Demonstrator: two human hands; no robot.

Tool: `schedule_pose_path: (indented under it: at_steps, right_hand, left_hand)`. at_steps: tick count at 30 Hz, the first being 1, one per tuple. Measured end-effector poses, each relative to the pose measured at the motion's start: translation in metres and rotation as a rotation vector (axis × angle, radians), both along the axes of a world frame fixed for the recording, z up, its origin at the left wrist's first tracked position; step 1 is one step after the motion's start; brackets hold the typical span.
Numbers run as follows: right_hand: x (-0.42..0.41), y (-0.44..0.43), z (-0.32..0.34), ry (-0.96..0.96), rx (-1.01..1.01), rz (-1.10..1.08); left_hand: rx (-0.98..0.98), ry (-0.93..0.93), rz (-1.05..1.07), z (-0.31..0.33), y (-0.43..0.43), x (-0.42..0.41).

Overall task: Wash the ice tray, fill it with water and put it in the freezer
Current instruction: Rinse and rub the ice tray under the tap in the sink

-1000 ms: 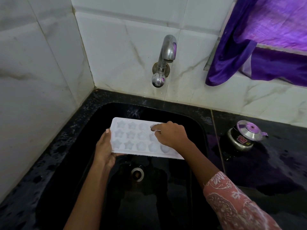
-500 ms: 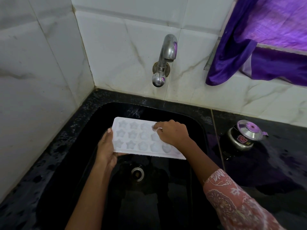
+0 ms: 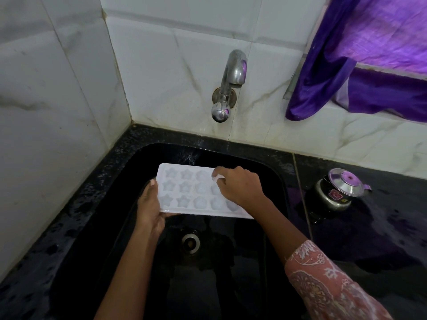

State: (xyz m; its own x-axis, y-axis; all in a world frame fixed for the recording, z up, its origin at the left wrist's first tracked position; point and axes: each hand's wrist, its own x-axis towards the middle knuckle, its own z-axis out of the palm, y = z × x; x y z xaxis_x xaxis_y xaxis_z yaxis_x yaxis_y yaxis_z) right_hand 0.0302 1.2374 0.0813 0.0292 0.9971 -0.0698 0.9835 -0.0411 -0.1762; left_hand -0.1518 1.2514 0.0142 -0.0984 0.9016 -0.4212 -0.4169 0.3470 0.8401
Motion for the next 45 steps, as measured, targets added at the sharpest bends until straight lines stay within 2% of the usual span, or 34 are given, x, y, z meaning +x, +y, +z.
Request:
schedule_pose_path:
  at_steps: [8,16,24,29,37,42,45]
  right_hand:
    - [-0.016,0.008,-0.006,0.043,-0.087,0.044]
    - [-0.02,0.007,-0.008,0.033,-0.072,0.079]
    - [-0.018,0.008,-0.008,0.0,-0.07,0.048]
    - [-0.023,0.007,-0.007,0.087,-0.094,0.02]
    - [-0.021,0.003,-0.001,0.082,-0.134,0.013]
    - [-0.024,0.006,0.002,0.044,-0.004,0.032]
    - [-0.033,0.009,0.009,0.114,0.004,0.063]
  left_hand:
    - [0.015,0.015,-0.017,0.003,-0.003,0.004]
    - [0.01,0.014,-0.008,0.001,-0.002,0.004]
    - [-0.005,0.014,-0.008,-0.001,-0.003,0.006]
    - [-0.002,0.01,0.007,-0.002,-0.003,0.006]
    - [-0.011,0.023,0.012,-0.005,-0.002,0.006]
    - [-0.025,0.004,0.008,-0.007,-0.005,0.009]
    - [-0.019,-0.015,0.017,-0.006,-0.005,0.01]
